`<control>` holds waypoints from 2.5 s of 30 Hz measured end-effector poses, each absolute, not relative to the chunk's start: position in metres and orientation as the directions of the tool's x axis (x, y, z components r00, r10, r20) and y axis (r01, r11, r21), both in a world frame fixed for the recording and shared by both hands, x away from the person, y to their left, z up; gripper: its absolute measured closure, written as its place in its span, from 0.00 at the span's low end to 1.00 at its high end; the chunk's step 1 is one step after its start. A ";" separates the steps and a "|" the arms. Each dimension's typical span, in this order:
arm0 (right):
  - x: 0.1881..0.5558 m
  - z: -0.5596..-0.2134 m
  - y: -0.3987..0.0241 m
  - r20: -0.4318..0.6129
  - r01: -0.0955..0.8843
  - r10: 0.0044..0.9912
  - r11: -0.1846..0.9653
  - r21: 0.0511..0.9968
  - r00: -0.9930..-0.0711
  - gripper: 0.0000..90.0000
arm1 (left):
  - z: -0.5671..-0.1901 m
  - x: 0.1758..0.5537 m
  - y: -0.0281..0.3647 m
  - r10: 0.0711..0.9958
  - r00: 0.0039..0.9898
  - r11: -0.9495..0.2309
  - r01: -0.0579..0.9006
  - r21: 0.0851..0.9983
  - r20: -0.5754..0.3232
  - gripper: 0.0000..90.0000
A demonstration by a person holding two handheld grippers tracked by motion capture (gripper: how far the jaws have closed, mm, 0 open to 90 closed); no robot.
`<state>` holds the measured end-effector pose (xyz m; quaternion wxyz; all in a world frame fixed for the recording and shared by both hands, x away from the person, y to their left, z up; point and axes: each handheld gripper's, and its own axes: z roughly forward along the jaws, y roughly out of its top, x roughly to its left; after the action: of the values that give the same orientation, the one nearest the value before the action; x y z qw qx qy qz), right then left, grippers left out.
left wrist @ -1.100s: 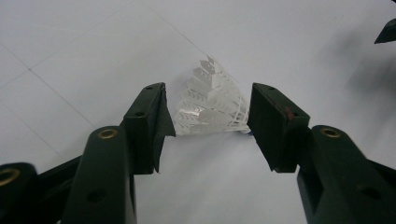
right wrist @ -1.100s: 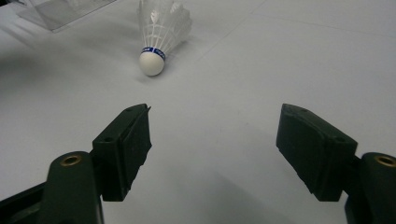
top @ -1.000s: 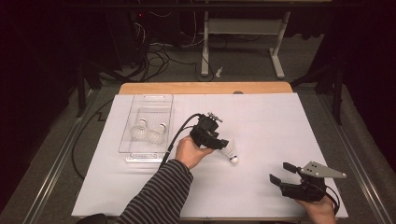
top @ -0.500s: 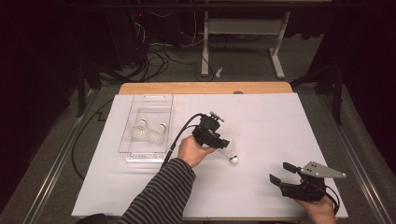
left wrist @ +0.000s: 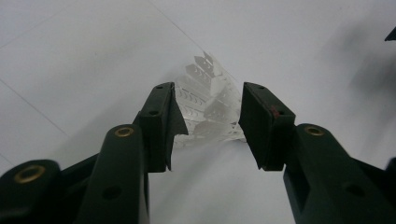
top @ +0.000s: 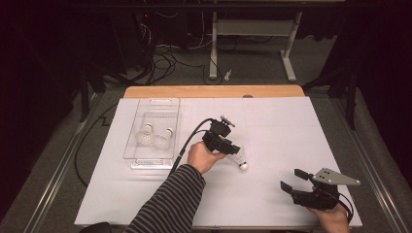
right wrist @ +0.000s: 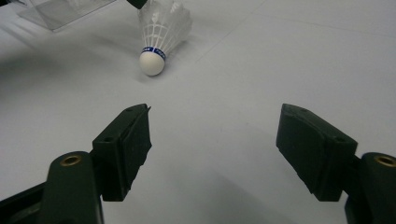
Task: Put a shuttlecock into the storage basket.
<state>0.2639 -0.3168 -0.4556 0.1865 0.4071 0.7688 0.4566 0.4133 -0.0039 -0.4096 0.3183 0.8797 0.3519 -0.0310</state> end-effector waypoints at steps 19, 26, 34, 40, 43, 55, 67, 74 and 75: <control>0.264 -0.456 -0.317 0.084 0.457 0.796 0.253 0.853 -0.599 0.30 | -0.414 0.415 -0.005 0.582 0.760 -0.573 0.635 0.518 -0.288 0.78; 0.264 -0.456 -0.317 0.084 0.456 0.796 0.253 0.853 -0.599 0.30 | -0.413 0.414 -0.005 0.576 0.768 -0.579 0.626 0.523 -0.281 0.85; 0.264 -0.456 -0.316 0.084 0.457 0.796 0.253 0.853 -0.599 0.30 | -0.411 0.413 -0.003 0.569 0.775 -0.589 0.616 0.523 -0.273 0.92; 0.264 -0.456 -0.316 0.084 0.457 0.797 0.253 0.853 -0.599 0.30 | -0.411 0.412 -0.003 0.564 0.779 -0.591 0.612 0.525 -0.273 0.95; 0.264 -0.456 -0.316 0.084 0.457 0.797 0.253 0.853 -0.598 0.30 | -0.411 0.412 -0.003 0.563 0.779 -0.592 0.613 0.523 -0.277 0.97; 0.264 -0.456 -0.316 0.083 0.456 0.797 0.254 0.853 -0.599 0.30 | -0.407 0.409 -0.002 0.547 0.789 -0.598 0.602 0.529 -0.279 1.00; 0.264 -0.456 -0.316 0.082 0.456 0.797 0.254 0.853 -0.599 0.30 | -0.401 0.405 0.000 0.532 0.796 -0.590 0.593 0.548 -0.289 1.00; 0.264 -0.456 -0.316 0.082 0.455 0.797 0.253 0.854 -0.598 0.30 | -0.398 0.402 0.002 0.527 0.801 -0.593 0.586 0.552 -0.285 1.00; 0.264 -0.456 -0.316 0.083 0.456 0.797 0.253 0.853 -0.598 0.30 | -0.397 0.402 0.002 0.526 0.801 -0.593 0.586 0.552 -0.285 1.00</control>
<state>0.2637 -0.3165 -0.4557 0.1875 0.4073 0.7691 0.4554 0.4021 0.0023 -0.3972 0.3257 0.8914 0.3117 -0.0460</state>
